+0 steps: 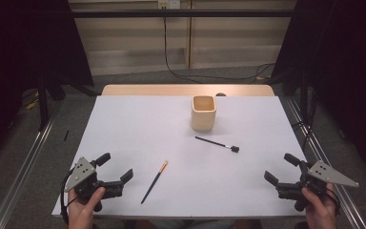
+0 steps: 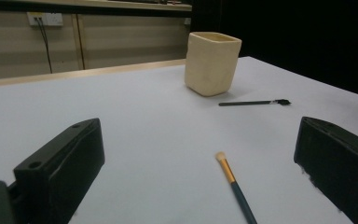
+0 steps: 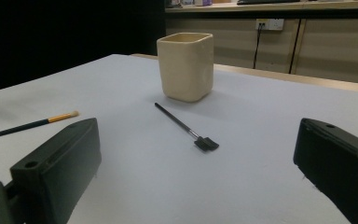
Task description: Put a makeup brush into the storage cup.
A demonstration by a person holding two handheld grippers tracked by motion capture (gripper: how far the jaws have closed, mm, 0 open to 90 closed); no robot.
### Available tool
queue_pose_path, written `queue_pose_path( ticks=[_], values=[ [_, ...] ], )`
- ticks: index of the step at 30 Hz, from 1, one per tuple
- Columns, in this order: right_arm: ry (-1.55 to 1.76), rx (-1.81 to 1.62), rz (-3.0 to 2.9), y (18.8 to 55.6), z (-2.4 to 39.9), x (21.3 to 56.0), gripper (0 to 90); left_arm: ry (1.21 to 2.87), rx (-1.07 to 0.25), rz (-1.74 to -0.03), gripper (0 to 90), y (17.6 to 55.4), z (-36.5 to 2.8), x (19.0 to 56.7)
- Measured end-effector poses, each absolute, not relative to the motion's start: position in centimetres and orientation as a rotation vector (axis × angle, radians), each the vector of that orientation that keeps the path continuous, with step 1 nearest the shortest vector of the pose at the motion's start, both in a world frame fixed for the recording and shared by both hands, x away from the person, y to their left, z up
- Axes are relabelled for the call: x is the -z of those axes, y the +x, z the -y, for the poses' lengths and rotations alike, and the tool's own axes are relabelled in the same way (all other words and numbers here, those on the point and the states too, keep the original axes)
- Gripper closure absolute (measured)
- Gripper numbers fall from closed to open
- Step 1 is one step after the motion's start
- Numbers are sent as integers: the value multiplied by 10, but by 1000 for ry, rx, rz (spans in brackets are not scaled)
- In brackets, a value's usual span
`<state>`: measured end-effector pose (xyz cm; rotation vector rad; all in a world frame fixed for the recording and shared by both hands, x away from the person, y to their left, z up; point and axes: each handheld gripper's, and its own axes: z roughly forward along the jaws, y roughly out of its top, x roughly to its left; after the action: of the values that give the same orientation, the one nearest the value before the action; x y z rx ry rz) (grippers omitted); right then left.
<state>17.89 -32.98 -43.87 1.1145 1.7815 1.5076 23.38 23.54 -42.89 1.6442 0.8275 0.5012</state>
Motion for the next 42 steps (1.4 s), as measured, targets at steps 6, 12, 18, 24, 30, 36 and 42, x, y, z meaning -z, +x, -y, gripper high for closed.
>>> queue_pose_path(
  ticks=[6,12,18,24,30,36,42],
  values=[
    [1120,-1514,-1778,178,331,439,1,1667,-479,-761,16,241,-222,421],
    [1115,-1516,-1781,178,329,439,1,1681,-484,-728,16,252,-209,416],
    [1107,-1520,-1787,180,328,439,2,1681,-473,-706,20,259,-203,408],
    [1108,-1524,-1789,182,327,439,2,1698,-457,-679,20,265,-195,405],
    [1104,-1528,-1801,183,326,439,2,1704,-455,-680,23,275,-190,401],
    [1105,-1528,-1802,184,326,439,2,1705,-452,-654,24,287,-176,389],
    [1107,-1531,-1803,184,326,439,0,1726,-408,-640,26,301,-166,389]
  ],
)
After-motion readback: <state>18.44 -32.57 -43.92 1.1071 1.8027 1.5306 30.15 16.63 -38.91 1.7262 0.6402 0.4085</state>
